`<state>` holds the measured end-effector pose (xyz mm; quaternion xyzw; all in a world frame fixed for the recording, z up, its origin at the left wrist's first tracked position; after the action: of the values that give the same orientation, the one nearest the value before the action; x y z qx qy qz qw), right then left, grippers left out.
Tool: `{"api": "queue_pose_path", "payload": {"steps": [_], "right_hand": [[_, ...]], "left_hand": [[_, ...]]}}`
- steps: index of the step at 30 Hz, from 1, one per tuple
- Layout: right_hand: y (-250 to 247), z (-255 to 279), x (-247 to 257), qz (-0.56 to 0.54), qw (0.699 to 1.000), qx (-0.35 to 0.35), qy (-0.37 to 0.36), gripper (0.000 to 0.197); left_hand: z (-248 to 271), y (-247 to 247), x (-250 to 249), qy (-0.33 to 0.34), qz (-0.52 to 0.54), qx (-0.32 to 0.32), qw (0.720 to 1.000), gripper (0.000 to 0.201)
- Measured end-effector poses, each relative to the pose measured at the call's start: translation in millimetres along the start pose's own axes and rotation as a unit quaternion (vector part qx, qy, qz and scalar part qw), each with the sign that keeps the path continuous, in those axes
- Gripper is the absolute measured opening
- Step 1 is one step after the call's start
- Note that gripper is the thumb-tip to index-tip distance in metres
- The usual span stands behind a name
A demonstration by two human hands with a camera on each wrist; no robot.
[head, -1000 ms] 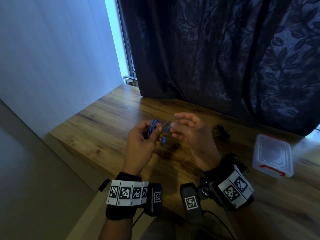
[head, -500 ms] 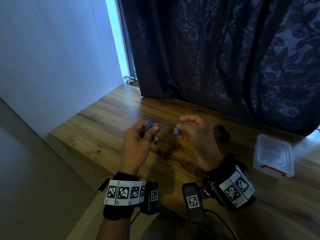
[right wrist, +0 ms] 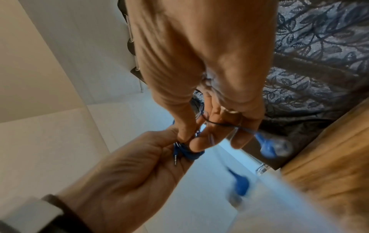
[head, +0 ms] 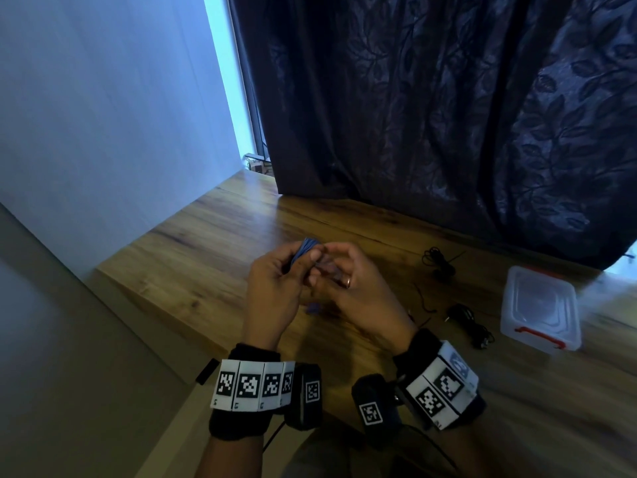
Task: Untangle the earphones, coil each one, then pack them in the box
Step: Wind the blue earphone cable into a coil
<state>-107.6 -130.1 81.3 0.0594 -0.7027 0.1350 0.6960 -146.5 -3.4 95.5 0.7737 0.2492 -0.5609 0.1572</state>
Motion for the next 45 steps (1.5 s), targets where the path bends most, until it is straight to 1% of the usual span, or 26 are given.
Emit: {"api": "queue_pose_path", "payload": {"steps": [3,6,7,9,11,13,15,17,19,22,24,26,28,29,30,31,32,33,34,35,36,38,40,42,44,45], "right_hand": [[-4,1,3,0.067,0.997,0.014,-0.031,0.044],[-16,0,11,0.144,0.986,0.011,-0.080,0.025],[-21,-1,15,0.177,0.979,0.004,-0.106,0.021],[-28,-3,24,0.240,0.958,-0.004,-0.155,0.018],[-30,-6,32,0.302,0.935,0.009,-0.189,0.016],[-29,-7,36,0.342,0.916,0.026,-0.209,0.008],[-26,-6,37,0.345,0.909,0.024,-0.232,0.002],[-23,-4,37,0.319,0.916,0.010,-0.245,0.004],[-22,-4,38,0.300,0.919,-0.011,-0.255,0.005],[-22,-6,41,0.289,0.911,-0.022,-0.295,0.006],[-22,-9,45,0.289,0.894,-0.007,-0.342,0.006],[-22,-13,51,0.309,0.858,0.002,-0.410,0.011],[-25,-20,57,0.323,0.829,-0.020,-0.456,0.011],[-29,-24,59,0.315,0.824,-0.041,-0.468,0.009],[-32,-27,60,0.295,0.830,-0.063,-0.469,0.009],[-36,-31,57,0.266,0.849,-0.083,-0.450,0.009],[-39,-34,53,0.235,0.876,-0.098,-0.409,0.010],[-41,-36,46,0.207,0.908,-0.099,-0.351,0.012],[-41,-36,38,0.179,0.938,-0.087,-0.284,0.015],[-38,-34,28,0.145,0.962,-0.065,-0.221,0.018],[-35,-29,20,0.111,0.978,-0.047,-0.170,0.021],[-28,-20,8,0.054,0.992,-0.036,-0.104,0.022],[-23,-11,0,-0.006,0.998,-0.032,-0.055,0.025],[-19,-7,-4,-0.064,0.998,-0.014,-0.016,0.028],[-16,-3,-4,-0.116,0.993,0.010,0.014,0.027],[-15,-3,-5,-0.132,0.991,0.011,0.027,0.026]], "left_hand": [[-2,-3,1,-0.005,0.006,-0.001,1.000,0.014],[-3,-4,4,0.001,-0.016,0.013,1.000,0.013],[-2,-4,5,0.002,-0.025,0.027,0.999,0.014],[-1,-1,7,-0.007,-0.035,0.054,0.998,0.014],[0,1,10,-0.015,-0.045,0.071,0.996,0.016],[0,2,10,-0.008,-0.050,0.091,0.995,0.019],[2,4,9,-0.005,-0.048,0.119,0.992,0.022],[4,4,7,-0.009,-0.038,0.134,0.990,0.023],[4,4,4,-0.014,-0.017,0.131,0.991,0.024],[3,3,3,-0.022,0.015,0.132,0.991,0.024],[3,3,3,-0.024,0.021,0.141,0.990,0.026],[3,6,3,-0.022,0.016,0.153,0.988,0.028],[4,9,4,-0.020,0.027,0.161,0.986,0.028],[3,9,4,-0.019,0.037,0.163,0.986,0.027],[3,9,4,-0.020,0.047,0.165,0.985,0.027],[3,9,4,-0.024,0.060,0.167,0.984,0.027],[3,9,3,-0.029,0.077,0.171,0.982,0.026],[3,9,2,-0.035,0.099,0.178,0.978,0.024],[3,9,2,-0.045,0.125,0.185,0.974,0.022],[4,10,2,-0.061,0.151,0.189,0.968,0.021],[5,11,3,-0.080,0.178,0.189,0.962,0.023],[6,13,5,-0.118,0.220,0.175,0.952,0.033],[6,13,7,-0.132,0.240,0.150,0.950,0.036],[5,12,8,-0.136,0.243,0.140,0.950,0.038],[6,12,7,-0.146,0.252,0.143,0.946,0.040],[6,12,7,-0.152,0.261,0.148,0.942,0.042]]}}
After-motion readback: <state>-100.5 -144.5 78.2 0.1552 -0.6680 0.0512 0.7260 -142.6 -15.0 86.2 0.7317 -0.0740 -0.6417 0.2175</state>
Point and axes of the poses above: each hand's wrist, its own z-axis away from the middle knuckle, its own y-axis out of the palm, x = y × z, the point moved 5 cm from there along -z, towards the middle knuckle, and after that the axes turned 12 degrees about -x, right-handed, at the moved point
